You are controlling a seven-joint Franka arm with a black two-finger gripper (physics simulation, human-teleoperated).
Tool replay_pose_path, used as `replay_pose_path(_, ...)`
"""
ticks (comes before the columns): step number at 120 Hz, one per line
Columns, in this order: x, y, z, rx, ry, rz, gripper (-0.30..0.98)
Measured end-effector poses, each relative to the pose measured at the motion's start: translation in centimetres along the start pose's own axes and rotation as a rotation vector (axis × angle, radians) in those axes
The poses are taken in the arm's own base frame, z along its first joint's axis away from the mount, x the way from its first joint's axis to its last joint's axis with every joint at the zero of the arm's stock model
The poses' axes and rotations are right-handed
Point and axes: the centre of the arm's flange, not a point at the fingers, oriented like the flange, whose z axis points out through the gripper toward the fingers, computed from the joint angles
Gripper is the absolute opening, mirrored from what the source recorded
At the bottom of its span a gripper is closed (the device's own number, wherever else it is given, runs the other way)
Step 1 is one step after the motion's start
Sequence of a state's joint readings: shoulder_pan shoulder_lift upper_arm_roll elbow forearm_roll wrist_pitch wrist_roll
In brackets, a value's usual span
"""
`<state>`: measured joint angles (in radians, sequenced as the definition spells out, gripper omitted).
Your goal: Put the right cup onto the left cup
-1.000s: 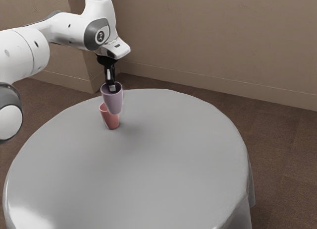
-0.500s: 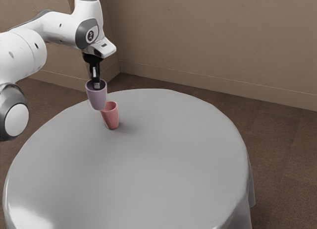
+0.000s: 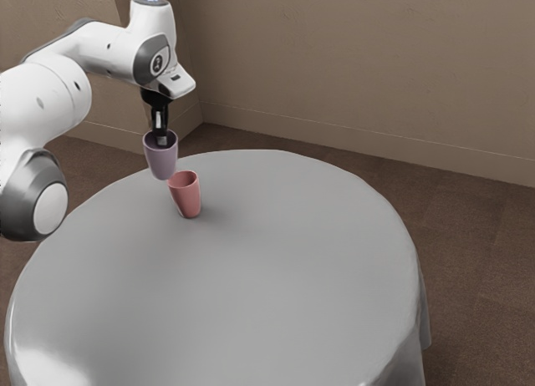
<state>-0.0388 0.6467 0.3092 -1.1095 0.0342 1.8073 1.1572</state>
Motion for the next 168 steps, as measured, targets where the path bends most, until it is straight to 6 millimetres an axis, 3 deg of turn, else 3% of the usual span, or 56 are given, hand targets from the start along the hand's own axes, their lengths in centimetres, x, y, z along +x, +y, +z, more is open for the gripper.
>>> replay_pose_path(83,3.5,-1.0,2.5,0.086,0.020,0.143,-0.10)
replay_pose_path(150,4.0,-0.9,5.0,0.063,0.041,0.174,-0.10)
replay_pose_path(168,3.0,-1.1,4.6,0.056,0.045,0.162,0.24)
